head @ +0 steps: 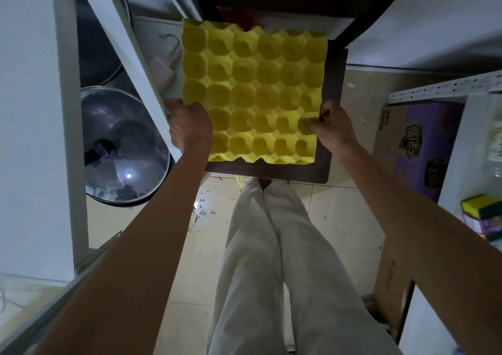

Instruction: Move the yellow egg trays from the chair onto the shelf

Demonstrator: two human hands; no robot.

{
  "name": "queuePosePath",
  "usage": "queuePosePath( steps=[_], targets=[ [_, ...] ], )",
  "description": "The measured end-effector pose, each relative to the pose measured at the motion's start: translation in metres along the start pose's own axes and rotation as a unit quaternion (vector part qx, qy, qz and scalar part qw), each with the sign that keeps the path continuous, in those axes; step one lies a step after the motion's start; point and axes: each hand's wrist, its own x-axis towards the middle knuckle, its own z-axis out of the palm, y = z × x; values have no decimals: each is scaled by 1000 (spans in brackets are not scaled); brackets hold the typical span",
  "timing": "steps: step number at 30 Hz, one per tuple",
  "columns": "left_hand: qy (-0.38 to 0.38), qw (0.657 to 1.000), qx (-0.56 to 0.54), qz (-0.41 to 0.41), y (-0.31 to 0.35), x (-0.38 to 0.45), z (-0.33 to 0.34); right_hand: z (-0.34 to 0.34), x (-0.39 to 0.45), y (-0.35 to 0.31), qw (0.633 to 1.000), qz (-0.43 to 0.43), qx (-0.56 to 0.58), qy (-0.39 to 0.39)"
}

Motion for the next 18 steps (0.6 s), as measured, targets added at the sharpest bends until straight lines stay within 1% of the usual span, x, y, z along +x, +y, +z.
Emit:
queuePosePath(
  steps=[2, 6, 12, 18],
  targets=[
    [7, 1000, 5, 0, -4, -3, 0, 0, 1, 0, 999, -6, 34, -4],
    [13, 1000, -9, 10, -9, -11, -5, -1, 3, 2, 998, -15, 66, -7],
    [6, 999, -19, 28, -10, -24, -25, -8, -12, 3, 996, -18, 92, -8],
    [-11, 998, -48, 45, -8, -42, -54, -13, -36, -6, 981, 36, 189, -16]
  ],
)
